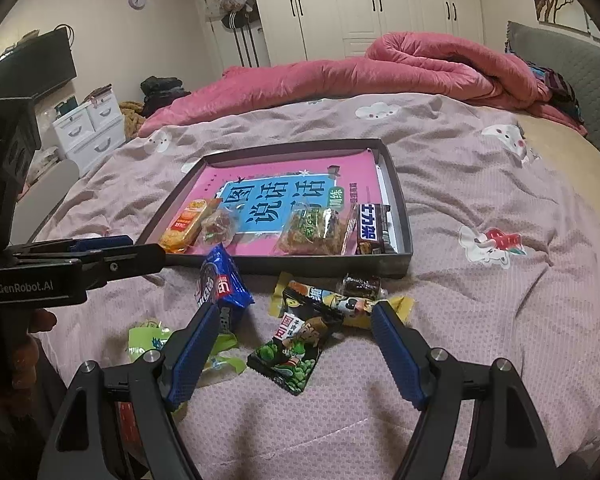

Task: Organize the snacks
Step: 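Withdraw both tools from the tray toward the remaining snack pile, then grasp the blue cookie bag with the left tool while the right tool grasps the pea snack bag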

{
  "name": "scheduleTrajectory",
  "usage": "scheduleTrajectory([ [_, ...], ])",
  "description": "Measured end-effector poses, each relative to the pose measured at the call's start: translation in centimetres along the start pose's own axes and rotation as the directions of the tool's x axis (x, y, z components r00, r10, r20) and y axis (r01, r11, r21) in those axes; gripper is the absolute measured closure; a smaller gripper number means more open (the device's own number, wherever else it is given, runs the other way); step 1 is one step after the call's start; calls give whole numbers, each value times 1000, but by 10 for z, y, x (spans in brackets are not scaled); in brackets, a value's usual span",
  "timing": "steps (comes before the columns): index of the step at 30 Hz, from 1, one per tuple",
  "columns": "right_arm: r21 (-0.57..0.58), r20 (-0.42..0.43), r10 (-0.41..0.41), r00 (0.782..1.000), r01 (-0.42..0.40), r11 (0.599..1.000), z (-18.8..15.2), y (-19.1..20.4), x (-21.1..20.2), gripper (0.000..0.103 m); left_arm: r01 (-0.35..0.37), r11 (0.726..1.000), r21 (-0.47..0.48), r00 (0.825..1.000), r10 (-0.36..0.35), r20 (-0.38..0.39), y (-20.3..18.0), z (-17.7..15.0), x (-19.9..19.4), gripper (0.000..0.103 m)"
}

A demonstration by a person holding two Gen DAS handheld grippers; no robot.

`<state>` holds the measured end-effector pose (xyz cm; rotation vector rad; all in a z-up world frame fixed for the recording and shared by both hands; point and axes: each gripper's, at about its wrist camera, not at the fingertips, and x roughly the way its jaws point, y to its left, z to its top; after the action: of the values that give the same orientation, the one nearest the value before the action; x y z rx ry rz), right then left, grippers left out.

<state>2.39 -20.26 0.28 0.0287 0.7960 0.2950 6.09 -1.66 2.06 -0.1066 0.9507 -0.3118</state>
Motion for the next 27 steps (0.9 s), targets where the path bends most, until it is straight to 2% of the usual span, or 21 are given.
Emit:
scheduleTrajectory([
  [11, 6, -46, 2, 999, -2, 1000, -9, -1, 7, 26, 0, 999, 39, 999, 2, -44, -9, -9, 10, 31],
  [22, 87, -134, 29, 991, -17, 996, -21, -10, 43, 26, 32, 998, 53, 997, -28, -76, -14, -15, 23, 31],
  [27, 120, -139, 49, 989, -32, 992, -21, -15, 54, 36, 52, 997, 56, 994, -47, -96, -15, -17, 31, 31],
])
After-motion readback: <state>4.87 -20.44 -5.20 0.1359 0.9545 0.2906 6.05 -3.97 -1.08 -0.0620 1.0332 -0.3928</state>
